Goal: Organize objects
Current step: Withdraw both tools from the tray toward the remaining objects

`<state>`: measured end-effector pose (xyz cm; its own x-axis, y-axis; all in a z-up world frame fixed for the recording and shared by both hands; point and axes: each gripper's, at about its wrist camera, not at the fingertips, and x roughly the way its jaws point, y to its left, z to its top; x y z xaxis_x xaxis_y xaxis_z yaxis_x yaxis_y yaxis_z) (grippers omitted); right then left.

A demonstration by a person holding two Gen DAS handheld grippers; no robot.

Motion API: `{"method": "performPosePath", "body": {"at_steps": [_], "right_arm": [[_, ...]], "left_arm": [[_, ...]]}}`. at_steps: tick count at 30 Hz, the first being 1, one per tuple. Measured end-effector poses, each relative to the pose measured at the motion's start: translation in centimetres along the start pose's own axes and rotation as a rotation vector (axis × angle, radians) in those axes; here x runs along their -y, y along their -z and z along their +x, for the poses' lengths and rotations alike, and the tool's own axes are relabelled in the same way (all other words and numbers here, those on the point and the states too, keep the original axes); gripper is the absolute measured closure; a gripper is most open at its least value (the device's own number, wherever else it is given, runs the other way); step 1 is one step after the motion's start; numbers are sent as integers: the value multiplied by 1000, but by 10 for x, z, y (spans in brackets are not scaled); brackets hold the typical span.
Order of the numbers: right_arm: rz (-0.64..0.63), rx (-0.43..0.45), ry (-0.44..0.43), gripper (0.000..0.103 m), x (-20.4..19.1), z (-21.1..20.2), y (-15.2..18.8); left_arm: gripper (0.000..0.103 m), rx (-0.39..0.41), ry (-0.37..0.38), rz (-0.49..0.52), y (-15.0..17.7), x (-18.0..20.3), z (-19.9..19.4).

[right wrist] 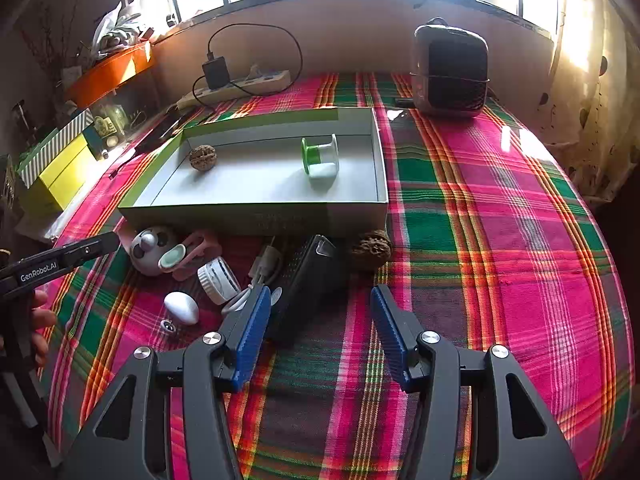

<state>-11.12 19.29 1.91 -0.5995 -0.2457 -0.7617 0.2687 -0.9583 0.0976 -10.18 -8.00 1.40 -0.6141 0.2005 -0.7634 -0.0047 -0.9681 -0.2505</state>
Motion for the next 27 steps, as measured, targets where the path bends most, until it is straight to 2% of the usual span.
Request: {"method": "performPosePath", "body": {"at_steps": [7, 15, 18, 27], "right_arm": [[-26, -18, -11, 50, -9, 8, 0], [-49, -44, 7, 50, -9, 19, 1], [-68, -42, 40, 50, -10, 21, 1], [-81, -36, 62, 50, -3, 20, 3]], "left_arm": [[74, -5, 13, 0, -4, 8, 2], [73, -22, -3, 1, -6, 17, 5], [73, -33, 5, 5, -6, 23, 7], [73, -55, -31, -7, -8, 31, 12]]}}
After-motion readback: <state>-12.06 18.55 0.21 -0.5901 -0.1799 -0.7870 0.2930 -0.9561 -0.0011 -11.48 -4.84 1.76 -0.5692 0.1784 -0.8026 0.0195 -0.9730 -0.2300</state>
